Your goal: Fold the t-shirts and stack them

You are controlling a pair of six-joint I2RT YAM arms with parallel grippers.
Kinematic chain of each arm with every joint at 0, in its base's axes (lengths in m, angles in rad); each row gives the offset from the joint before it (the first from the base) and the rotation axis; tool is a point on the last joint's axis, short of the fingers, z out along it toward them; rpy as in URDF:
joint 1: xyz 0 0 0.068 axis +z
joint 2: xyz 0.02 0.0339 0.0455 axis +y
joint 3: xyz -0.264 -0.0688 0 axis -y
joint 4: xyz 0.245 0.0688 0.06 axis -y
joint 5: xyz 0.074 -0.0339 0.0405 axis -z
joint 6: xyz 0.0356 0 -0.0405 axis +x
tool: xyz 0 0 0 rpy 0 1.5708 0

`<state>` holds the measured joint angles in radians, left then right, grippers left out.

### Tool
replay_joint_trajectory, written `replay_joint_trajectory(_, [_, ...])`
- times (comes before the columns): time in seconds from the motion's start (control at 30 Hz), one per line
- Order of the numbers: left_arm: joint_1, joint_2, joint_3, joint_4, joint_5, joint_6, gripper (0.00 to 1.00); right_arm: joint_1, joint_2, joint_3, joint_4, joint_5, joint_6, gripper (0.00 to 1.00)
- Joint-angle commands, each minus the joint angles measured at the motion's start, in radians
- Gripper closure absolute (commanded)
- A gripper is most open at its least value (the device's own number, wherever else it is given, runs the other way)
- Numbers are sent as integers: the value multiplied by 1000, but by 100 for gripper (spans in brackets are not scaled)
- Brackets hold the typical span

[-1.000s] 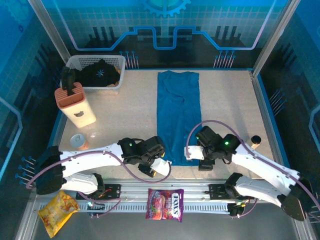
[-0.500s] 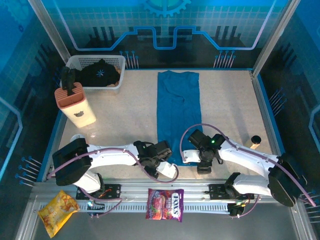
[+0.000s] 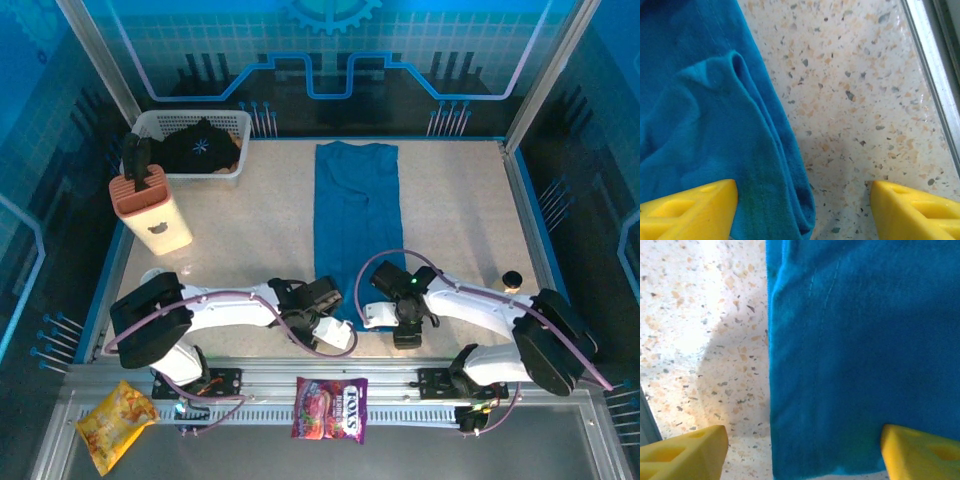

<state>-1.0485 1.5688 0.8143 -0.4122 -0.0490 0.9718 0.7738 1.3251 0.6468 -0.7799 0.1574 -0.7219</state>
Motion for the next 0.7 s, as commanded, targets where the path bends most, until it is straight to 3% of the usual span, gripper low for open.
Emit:
replay_joint_trajectory(0.0, [12,34,6,-14,0,21,29,14,40,-7,24,0,4,24])
replay_joint_trajectory(0.27, [29,136,64,3,-8,47,36,5,123,9,52,-4,-7,49])
replay_joint_trajectory(0.33, [34,178,94,-6,-28,37,47,5,140,12,64,-16,-9,55])
replay_joint_trajectory(0.43, [40,247,153,-45,-72,3,74,4,162,17,73,-27,-8,60])
replay_joint_trajectory(0.6, [42,287,170,-67,-91,-37,95,4,180,22,66,-19,-8,70])
replay_joint_trajectory(0.67, [42,276,158,-61,-88,-50,100,5,178,24,67,-9,-3,82])
